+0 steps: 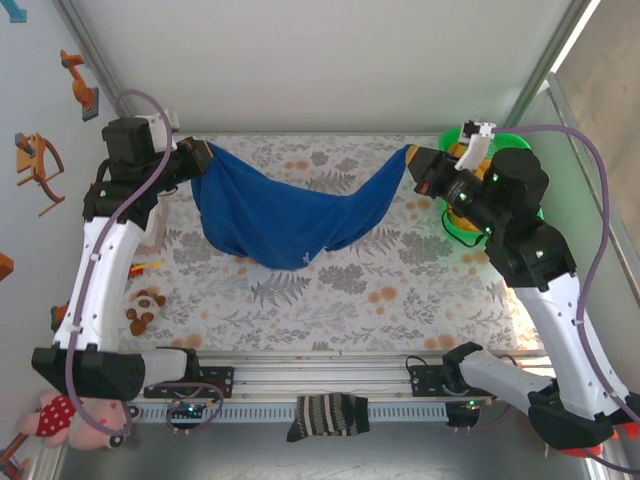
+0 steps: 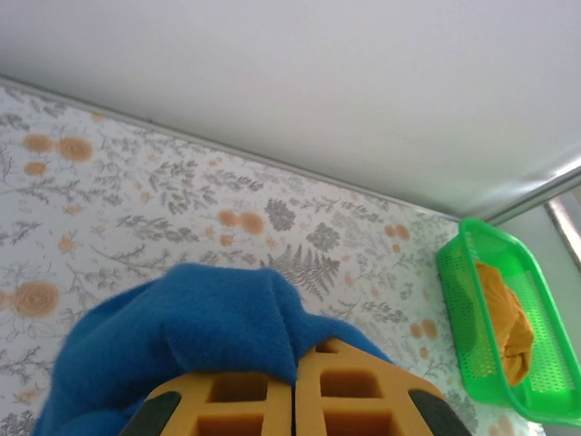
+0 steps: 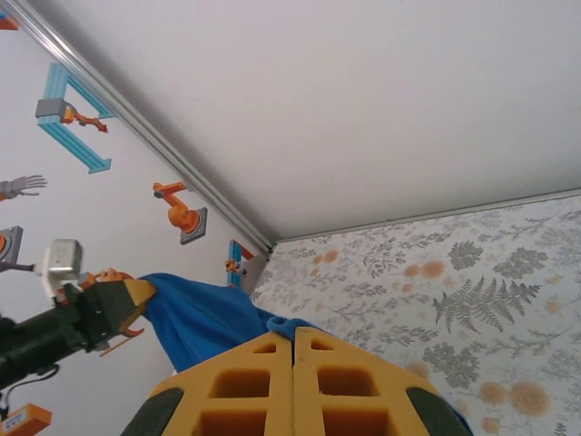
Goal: Fold the inside-out t-shirt
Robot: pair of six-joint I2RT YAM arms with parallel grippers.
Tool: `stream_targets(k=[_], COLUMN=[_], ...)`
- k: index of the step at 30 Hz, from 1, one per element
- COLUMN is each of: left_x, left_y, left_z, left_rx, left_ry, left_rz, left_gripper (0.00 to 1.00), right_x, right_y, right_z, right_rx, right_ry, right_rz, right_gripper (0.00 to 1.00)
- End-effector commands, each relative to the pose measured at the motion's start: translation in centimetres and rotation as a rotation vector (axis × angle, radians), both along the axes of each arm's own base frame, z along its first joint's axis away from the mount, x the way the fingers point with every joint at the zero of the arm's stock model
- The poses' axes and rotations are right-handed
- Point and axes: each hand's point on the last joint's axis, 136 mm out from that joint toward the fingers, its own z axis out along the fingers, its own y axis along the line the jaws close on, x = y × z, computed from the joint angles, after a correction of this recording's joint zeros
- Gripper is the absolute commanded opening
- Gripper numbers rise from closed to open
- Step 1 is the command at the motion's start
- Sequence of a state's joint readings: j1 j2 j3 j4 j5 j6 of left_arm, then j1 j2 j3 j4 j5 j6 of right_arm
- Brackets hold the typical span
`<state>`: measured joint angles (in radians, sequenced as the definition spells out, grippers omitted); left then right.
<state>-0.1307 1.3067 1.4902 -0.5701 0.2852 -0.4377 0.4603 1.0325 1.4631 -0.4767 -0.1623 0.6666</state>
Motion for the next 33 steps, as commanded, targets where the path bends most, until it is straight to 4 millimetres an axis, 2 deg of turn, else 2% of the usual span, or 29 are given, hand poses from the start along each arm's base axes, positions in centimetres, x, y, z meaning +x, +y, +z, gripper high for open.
stream_targets(k=[1, 3, 6, 8, 10, 12, 13, 14, 17, 21, 24, 28, 33], left_x=[4.3, 7.5, 11.0, 12.0, 11.6, 10.2, 9.1, 8.0, 3.4, -2.5, -6.0, -8.9, -10.4], left_y=[0.6, 1.0, 0.7, 0.2, -0.3, -1.4, -2.2, -3.0, -5.5, -8.7, -10.9, -13.4, -16.4], left_z=[-3.9, -7.0, -10.8, -12.0, -12.3, -11.8, -11.8, -11.6, -13.0, -15.7, -18.2, -21.2, -24.5], left_rx=[0.050, 0.073, 0.072, 0.064, 0.052, 0.046, 0.050, 0.056, 0.079, 0.150, 0.237, 0.386, 0.502], left_ry=[0.089, 0.163, 0.271, 0.304, 0.315, 0.299, 0.295, 0.285, 0.295, 0.290, 0.275, 0.249, 0.238], left_rz=[-0.010, -0.020, -0.066, -0.093, -0.100, -0.123, -0.140, -0.160, -0.219, -0.279, -0.328, -0.389, -0.475], left_gripper=[0.13, 0.24, 0.44, 0.51, 0.54, 0.58, 0.60, 0.61, 0.65, 0.67, 0.69, 0.70, 0.73], right_x=[3.1, 5.7, 10.2, 13.1, 15.6, 17.1, 17.3, 17.1, 15.0, 10.8, 7.8, 4.3, 2.8], right_y=[1.4, 1.5, 0.8, 0.0, -0.3, -0.3, 0.0, 0.1, 0.9, 1.0, 2.3, 5.1, 8.4], right_z=[-1.1, -3.1, -7.7, -12.2, -16.4, -20.0, -21.5, -22.6, -25.1, -28.8, -31.4, -35.2, -38.7], right_rx=[0.015, -0.025, -0.132, -0.197, -0.228, -0.277, -0.304, -0.326, -0.307, -0.259, -0.237, -0.273, -0.310], right_ry=[0.038, 0.076, 0.160, 0.249, 0.344, 0.436, 0.475, 0.498, 0.541, 0.616, 0.653, 0.713, 0.764], right_rz=[-0.014, -0.074, -0.209, -0.284, -0.285, -0.234, -0.198, -0.172, -0.104, -0.084, -0.053, 0.006, 0.051], right_gripper=[0.00, 0.00, 0.00, 0.00, 0.00, 0.38, 0.45, 0.48, 0.49, 0.49, 0.50, 0.51, 0.52])
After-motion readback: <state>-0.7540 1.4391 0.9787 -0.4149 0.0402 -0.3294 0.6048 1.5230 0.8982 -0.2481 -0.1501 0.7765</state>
